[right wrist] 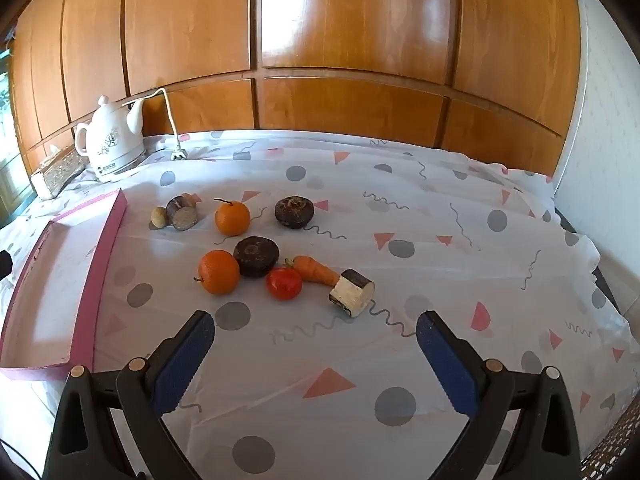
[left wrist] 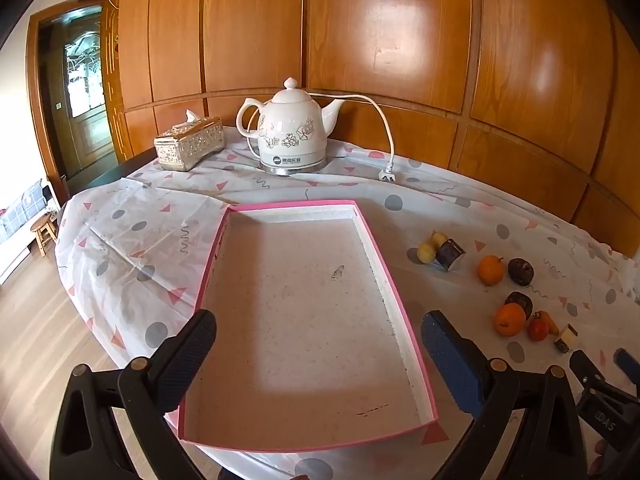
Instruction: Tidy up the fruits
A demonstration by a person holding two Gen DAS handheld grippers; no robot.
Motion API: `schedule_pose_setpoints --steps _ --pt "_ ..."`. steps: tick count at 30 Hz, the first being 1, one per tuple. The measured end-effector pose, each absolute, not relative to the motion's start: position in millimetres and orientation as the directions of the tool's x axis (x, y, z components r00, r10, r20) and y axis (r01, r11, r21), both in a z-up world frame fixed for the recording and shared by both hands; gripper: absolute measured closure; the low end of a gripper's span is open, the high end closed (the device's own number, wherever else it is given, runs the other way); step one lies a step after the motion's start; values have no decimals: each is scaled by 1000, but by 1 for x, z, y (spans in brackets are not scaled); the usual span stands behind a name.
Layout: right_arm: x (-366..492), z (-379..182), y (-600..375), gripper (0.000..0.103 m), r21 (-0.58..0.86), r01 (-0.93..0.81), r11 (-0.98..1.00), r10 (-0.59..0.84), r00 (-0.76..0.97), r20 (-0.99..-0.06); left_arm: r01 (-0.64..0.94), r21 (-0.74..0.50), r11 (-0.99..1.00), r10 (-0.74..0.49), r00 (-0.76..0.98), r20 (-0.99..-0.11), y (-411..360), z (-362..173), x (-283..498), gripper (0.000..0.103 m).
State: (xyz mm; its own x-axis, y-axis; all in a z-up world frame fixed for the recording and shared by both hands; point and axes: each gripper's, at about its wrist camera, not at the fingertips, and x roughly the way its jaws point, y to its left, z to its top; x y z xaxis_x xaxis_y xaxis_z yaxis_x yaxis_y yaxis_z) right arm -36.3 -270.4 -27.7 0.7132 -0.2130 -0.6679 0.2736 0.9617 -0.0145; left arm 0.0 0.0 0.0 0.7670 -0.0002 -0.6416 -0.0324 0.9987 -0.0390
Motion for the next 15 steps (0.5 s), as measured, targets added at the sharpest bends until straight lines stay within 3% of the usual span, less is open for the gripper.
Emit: schedule_pose_setpoints --steps 15 --pt "-36 -33 -268 0 -20 243 970 -196 728 -657 -32 -33 999 5 780 -626 -3 6 1 0"
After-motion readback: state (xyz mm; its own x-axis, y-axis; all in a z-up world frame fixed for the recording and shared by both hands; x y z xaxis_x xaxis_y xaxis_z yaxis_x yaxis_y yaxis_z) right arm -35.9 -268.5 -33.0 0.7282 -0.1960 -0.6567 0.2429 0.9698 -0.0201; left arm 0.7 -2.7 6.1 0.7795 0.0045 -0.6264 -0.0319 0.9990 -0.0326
